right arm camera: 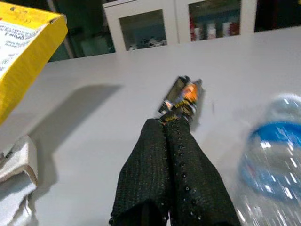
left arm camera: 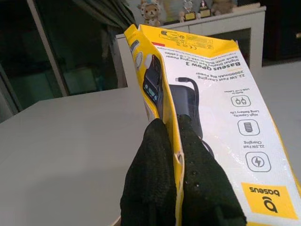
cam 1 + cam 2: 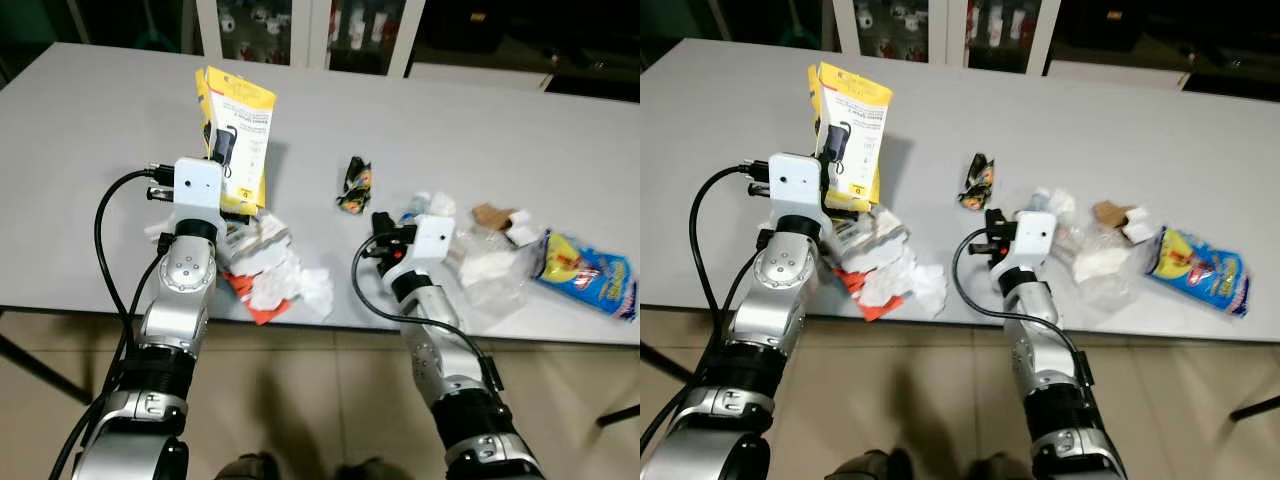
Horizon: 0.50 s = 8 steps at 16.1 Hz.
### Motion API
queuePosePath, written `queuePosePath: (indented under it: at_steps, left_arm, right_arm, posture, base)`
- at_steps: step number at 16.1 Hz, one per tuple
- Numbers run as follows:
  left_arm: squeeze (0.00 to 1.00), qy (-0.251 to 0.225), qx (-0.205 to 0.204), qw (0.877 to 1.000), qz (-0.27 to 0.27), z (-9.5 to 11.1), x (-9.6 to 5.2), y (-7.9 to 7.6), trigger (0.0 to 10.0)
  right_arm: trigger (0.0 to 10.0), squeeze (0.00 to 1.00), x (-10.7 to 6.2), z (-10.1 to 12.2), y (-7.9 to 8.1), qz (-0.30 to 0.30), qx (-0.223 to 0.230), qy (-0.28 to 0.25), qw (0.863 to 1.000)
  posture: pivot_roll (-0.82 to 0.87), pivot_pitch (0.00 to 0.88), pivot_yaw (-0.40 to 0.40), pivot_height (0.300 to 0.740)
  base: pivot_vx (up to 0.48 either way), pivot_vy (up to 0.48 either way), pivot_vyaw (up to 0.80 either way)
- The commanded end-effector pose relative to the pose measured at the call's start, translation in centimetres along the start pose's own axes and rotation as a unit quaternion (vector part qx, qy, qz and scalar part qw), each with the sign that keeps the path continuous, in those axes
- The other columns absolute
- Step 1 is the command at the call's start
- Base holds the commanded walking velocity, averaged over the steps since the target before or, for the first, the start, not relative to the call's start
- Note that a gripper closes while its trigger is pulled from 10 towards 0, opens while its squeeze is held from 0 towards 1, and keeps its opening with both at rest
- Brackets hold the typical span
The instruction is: Picking trash to rubbish bin
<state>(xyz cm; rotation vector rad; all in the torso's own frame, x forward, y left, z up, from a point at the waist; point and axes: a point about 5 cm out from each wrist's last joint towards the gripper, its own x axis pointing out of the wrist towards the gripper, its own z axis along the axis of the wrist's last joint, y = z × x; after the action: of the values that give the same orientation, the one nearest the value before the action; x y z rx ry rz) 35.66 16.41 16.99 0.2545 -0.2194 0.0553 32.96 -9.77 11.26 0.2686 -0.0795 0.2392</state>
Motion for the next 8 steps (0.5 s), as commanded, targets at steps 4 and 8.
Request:
queuePosePath:
  at_steps: [4, 8]
  left_arm:
    - [0.0, -0.013, 0.002, 1.0, -0.029, 0.66, 0.04, -1.21, 10.0]
    - [0.0, -0.015, -0.002, 0.999, -0.033, 0.76, 0.03, -1.12, 10.0]
  right_arm:
    - [10.0, 0.0, -0.32, 0.06, -0.5, -0.013, 0.003, -0.002, 1.0]
    - [10.0, 0.0, -0.35, 0.02, -0.44, -0.011, 0.004, 0.0, 1.0]
  posture:
    - [-0.01, 0.086, -0.049, 0.74]
    - [-0.01, 0.084, -0.046, 0.74]
  base:
    - [0.0, 0.0, 0.0]
    - [0.0, 0.0, 0.0]
